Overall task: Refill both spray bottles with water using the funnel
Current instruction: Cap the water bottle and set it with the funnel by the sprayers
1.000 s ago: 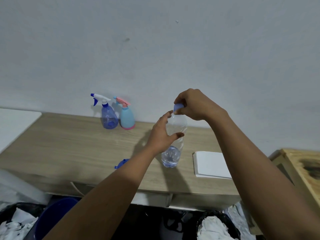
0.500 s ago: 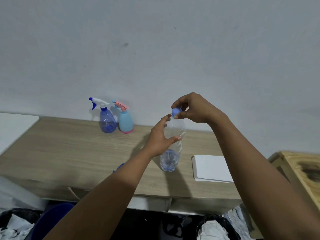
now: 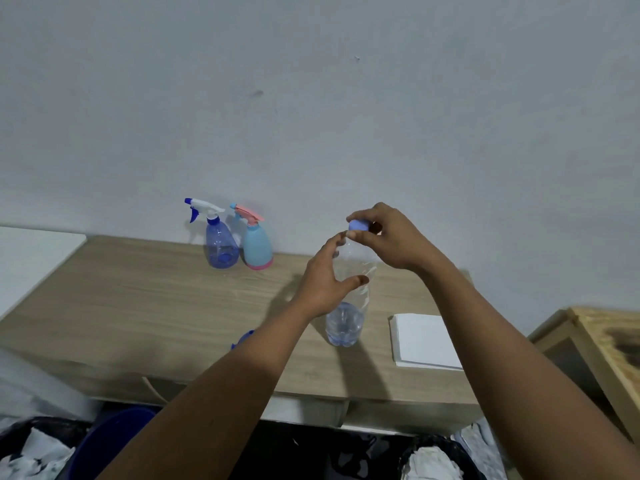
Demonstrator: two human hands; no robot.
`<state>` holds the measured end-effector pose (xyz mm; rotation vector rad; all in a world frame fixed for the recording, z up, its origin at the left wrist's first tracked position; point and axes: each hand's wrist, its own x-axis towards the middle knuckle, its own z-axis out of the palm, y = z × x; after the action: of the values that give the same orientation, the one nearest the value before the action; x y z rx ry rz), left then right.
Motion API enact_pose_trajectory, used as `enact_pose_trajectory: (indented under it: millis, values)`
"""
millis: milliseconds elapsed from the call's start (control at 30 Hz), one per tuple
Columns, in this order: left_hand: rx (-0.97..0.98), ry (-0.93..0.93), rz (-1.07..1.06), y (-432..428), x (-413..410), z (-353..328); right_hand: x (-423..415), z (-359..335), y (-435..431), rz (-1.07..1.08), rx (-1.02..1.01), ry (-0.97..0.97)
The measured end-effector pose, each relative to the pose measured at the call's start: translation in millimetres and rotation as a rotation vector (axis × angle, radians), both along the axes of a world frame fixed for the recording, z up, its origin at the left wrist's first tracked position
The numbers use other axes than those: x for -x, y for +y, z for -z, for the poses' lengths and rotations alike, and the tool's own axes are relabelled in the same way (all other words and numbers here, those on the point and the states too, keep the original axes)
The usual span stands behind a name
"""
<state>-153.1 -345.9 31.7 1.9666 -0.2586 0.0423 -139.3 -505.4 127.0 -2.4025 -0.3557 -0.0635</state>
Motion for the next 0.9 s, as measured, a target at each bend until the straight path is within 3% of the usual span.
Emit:
enact_pose_trajectory:
  millis: [200, 400, 633, 900]
  values:
    - [-0.042, -0.016, -0.027, -4, 3, 4, 5, 30, 19, 0.353, -0.357, -0.131]
    - [-0.013, -0.012, -0.054, -1, 0, 3, 12, 39, 23, 0.223, -0.407, -0.135]
    - [-0.026, -0.051, -0.078, -5, -3, 10, 17, 50, 40, 0.408, -0.494, -0.273]
    - [-0.045, 0.009, 0.045, 9, 4, 10, 34, 74, 24, 0.428, -0.736, -0.232]
